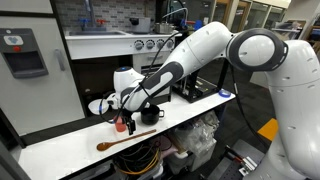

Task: Move the wooden spoon to the right, use the wooden spoon to stir the contents in the black pot, remove the spoon from the pot and place it on the right side of the counter

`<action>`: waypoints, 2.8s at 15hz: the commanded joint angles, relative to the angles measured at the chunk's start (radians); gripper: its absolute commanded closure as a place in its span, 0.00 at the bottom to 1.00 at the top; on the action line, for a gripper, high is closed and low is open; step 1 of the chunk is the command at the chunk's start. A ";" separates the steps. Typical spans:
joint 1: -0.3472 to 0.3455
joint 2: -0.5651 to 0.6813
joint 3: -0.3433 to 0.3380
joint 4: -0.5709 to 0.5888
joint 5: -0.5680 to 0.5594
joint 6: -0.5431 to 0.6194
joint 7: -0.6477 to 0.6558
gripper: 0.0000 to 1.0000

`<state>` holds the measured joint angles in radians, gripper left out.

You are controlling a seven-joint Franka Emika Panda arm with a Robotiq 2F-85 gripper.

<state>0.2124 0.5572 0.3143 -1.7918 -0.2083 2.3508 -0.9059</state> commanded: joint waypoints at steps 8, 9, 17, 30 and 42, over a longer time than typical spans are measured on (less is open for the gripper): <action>0.008 0.000 -0.008 0.003 0.006 -0.002 -0.003 0.00; 0.008 0.000 -0.008 0.003 0.006 -0.002 -0.003 0.00; 0.008 0.000 -0.008 0.003 0.006 -0.002 -0.003 0.00; 0.009 0.106 0.013 0.056 0.013 0.073 -0.034 0.00; 0.049 0.168 0.009 0.133 0.004 0.033 -0.008 0.00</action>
<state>0.2559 0.7053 0.3271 -1.6934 -0.2089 2.4035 -0.9064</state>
